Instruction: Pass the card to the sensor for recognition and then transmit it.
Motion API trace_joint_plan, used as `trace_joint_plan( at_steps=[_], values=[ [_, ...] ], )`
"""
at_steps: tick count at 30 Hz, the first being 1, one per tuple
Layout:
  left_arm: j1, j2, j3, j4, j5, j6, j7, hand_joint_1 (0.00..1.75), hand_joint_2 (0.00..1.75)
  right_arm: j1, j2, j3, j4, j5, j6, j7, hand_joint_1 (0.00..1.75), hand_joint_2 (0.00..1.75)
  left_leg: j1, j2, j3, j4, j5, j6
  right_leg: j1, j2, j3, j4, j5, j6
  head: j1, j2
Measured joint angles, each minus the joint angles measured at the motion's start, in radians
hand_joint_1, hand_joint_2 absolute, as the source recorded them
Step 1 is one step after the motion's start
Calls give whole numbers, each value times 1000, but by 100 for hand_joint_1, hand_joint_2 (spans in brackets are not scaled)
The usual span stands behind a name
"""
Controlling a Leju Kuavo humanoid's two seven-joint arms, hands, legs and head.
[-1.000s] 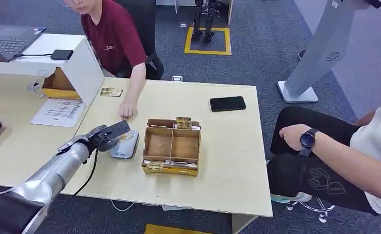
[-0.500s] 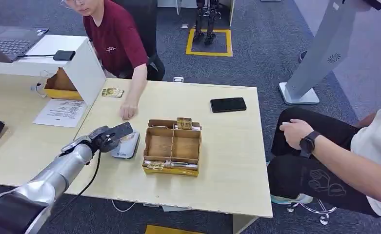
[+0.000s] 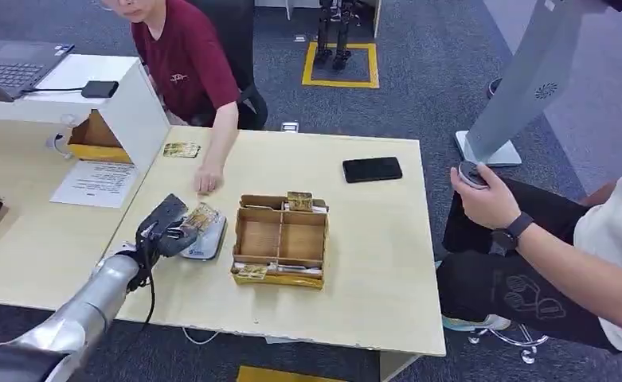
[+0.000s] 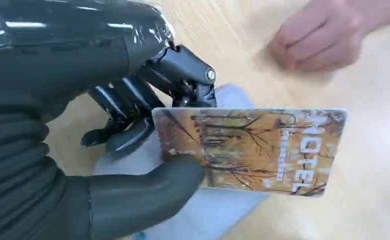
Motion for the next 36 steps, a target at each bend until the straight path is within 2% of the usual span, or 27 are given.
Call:
trace_joint_plan(
  at_steps=[4,7,10,12,15,17,18,20,22,23,25,29,36],
  values=[
    [45,-56,138,-122,94,88,-49,175,175,1,0,8,0,-14,-1,0,0,0,0,2,-6,0,0,1,0,2,-5,0,2,-1,0,0],
    [60,-96,226,-197,109,201,-104,175,175,1,0,10,0,-14,-1,0,0,0,0,4,-8,1,0,1,0,3,-8,0,2,-1,0,0],
    [75,-132,296,-268,74,321,-168,175,175,0,0,13,0,-14,-1,0,0,0,0,4,-10,1,0,1,0,3,-10,0,2,-1,0,0],
    [85,-156,326,-306,12,418,-211,175,175,0,0,18,0,-14,-1,0,0,0,0,4,-11,1,0,1,0,3,-11,0,2,-1,0,0],
    [98,-170,331,-337,-160,582,-243,175,175,-1,0,22,0,-18,-1,0,0,0,0,4,-12,1,0,1,0,3,-12,0,2,-1,0,0],
    [104,-177,331,-344,-306,693,-245,175,175,-2,0,29,0,-18,-1,-2,0,0,0,4,-12,1,0,1,0,3,-12,0,2,-1,0,0],
    [109,-178,332,-350,-413,735,-242,175,175,-2,0,31,0,-18,-1,-5,0,0,0,4,-12,1,0,1,0,3,-12,0,2,-1,0,0],
    [118,-187,348,-371,-608,761,-242,175,175,-2,0,34,0,-17,0,-7,0,0,0,4,-12,1,0,1,0,3,-12,0,2,-1,0,0],
    [130,-209,416,-414,-902,765,-240,175,175,-3,1,38,0,-17,1,-7,0,0,0,4,-13,1,0,1,0,3,-12,0,2,-1,1,0],
    [138,-217,454,-442,-1052,765,-213,175,175,-4,1,41,1,-17,3,-7,0,0,0,4,-13,1,0,1,0,3,-12,0,2,-1,1,0],
    [159,-220,490,-501,-1225,765,-157,175,175,-6,1,50,1,-14,4,-7,0,0,0,8,-13,1,-1,0,0,8,-14,0,3,-1,0,0],
    [167,-220,535,-537,-1227,765,-125,175,175,-8,2,59,1,-20,5,-6,0,0,0,7,-13,1,0,0,0,7,-15,0,3,-1,0,0],
    [175,-219,539,-566,-1259,765,-48,175,175,-8,2,71,1,-31,2,-7,0,0,1,7,-14,1,0,0,0,6,-15,0,3,-1,0,0]
  ],
)
